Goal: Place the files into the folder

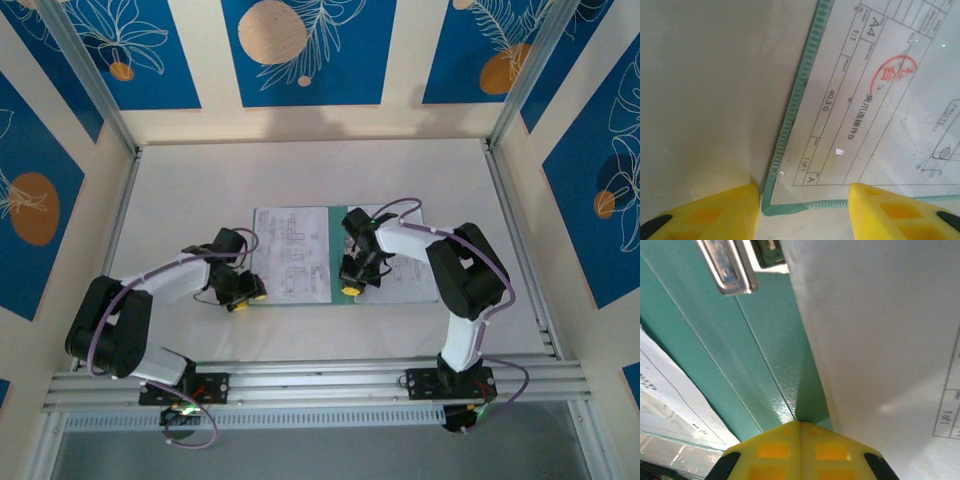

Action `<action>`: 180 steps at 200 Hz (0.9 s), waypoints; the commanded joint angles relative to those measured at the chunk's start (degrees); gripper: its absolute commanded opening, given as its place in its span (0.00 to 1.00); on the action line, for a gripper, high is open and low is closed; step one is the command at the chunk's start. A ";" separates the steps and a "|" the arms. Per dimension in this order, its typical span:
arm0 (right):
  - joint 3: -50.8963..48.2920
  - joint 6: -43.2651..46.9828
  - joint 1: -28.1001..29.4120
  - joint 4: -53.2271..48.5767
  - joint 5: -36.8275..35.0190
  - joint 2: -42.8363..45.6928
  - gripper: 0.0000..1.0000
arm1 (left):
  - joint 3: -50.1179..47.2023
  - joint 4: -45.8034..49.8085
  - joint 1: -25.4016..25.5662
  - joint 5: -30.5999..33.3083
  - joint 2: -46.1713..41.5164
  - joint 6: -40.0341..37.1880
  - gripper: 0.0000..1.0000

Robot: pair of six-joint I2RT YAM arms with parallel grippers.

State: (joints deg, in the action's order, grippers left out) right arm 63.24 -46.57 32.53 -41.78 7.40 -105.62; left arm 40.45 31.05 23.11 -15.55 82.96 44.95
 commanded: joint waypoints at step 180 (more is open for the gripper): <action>-1.46 1.49 0.09 -1.28 -0.94 -6.21 0.00 | -10.29 -19.49 1.94 -2.36 -14.92 10.13 0.21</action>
State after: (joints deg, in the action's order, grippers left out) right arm 64.14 -45.89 31.83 -42.83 9.13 -106.83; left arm 30.46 15.51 24.25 -15.42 67.33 54.43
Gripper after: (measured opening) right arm 0.065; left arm 0.243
